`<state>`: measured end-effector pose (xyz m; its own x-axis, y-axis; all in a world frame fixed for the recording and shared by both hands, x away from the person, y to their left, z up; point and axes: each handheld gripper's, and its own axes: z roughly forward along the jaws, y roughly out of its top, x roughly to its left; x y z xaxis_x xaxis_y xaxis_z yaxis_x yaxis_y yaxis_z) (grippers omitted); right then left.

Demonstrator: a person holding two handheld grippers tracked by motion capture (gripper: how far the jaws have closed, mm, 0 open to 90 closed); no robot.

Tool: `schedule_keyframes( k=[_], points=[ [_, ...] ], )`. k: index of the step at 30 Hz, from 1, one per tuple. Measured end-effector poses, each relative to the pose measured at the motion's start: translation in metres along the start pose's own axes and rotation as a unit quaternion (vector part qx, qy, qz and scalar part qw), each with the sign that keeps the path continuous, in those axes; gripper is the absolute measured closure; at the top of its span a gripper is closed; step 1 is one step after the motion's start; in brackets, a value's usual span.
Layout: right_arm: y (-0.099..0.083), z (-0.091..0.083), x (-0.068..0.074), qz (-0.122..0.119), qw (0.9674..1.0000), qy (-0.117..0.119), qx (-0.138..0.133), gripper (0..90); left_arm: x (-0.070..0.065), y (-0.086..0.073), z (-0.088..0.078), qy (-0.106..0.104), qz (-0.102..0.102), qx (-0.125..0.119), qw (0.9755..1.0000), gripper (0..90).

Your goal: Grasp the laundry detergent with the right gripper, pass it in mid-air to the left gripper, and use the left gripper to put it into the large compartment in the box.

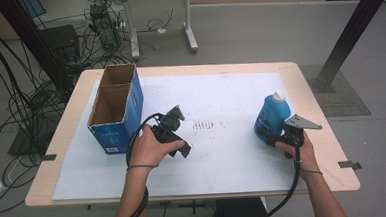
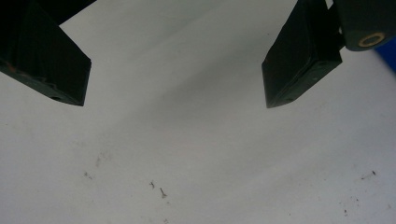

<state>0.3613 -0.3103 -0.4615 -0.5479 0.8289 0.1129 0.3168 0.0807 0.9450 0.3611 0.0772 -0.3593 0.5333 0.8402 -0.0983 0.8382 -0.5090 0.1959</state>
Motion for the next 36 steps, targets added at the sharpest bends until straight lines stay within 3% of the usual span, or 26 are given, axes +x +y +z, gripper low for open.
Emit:
schedule_keyframes(
  k=[12, 36],
  points=[
    [0.0001, -0.0009, -0.0016, -0.004, 0.9999, -0.008, -0.006, 37.6, -0.001, 0.0003, -0.0005, 0.0, -0.001, -0.003, 1.0, 8.4],
    [-0.001, -0.0013, -0.0004, -0.019, 0.9997, -0.012, -0.011, 39.5, -0.0017, 0.0002, 0.0009, -0.001, -0.003, -0.001, 1.0, 8.4]
  ],
)
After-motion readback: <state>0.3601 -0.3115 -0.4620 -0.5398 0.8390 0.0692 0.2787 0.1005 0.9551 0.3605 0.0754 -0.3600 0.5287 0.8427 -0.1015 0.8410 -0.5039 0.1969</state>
